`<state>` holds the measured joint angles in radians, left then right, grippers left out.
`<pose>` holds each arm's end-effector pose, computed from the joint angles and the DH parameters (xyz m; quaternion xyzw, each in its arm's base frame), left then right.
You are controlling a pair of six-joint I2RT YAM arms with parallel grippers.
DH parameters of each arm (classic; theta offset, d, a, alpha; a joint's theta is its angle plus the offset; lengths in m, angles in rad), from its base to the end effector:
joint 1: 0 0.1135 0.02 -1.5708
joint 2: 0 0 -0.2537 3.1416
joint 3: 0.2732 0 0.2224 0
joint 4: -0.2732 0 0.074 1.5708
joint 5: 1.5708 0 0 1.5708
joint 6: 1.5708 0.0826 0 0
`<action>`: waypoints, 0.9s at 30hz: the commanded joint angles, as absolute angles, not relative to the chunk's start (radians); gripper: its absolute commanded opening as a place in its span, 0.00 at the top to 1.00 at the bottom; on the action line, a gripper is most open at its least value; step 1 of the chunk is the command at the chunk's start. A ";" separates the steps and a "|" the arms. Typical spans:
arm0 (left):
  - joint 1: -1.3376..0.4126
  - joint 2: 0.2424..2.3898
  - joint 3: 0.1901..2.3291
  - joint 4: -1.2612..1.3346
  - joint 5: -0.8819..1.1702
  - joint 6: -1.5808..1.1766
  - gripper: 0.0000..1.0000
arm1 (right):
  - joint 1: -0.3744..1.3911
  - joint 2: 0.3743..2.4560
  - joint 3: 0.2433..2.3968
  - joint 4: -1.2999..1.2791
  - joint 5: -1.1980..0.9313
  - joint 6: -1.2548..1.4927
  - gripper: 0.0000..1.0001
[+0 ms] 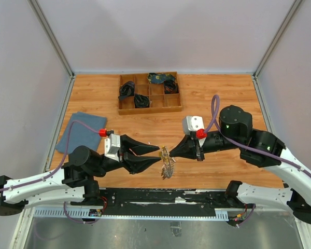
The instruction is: Put the keys on the keyring
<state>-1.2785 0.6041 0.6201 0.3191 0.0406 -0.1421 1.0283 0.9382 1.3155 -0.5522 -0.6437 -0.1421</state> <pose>0.0464 -0.1659 0.3725 0.3256 0.4793 -0.5403 0.6102 0.0530 0.1840 0.4284 -0.5709 0.4936 0.4803 0.4469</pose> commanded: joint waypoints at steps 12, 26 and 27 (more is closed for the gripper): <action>-1.281 0.716 0.769 0.151 0.045 -0.050 0.62 | 1.129 1.164 1.699 -1.133 -0.315 -0.397 1.00; -1.281 0.756 0.739 0.176 0.070 0.027 0.64 | 1.217 1.261 1.798 -1.221 -0.251 -0.397 1.00; -1.281 0.762 0.741 0.174 0.072 0.030 0.64 | 1.220 1.261 1.799 -1.216 -0.250 -0.398 1.00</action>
<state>-1.2785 0.7479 0.7399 0.1486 0.0792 -0.0002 1.1866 1.2591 1.7607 -1.2041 -0.2703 -0.3775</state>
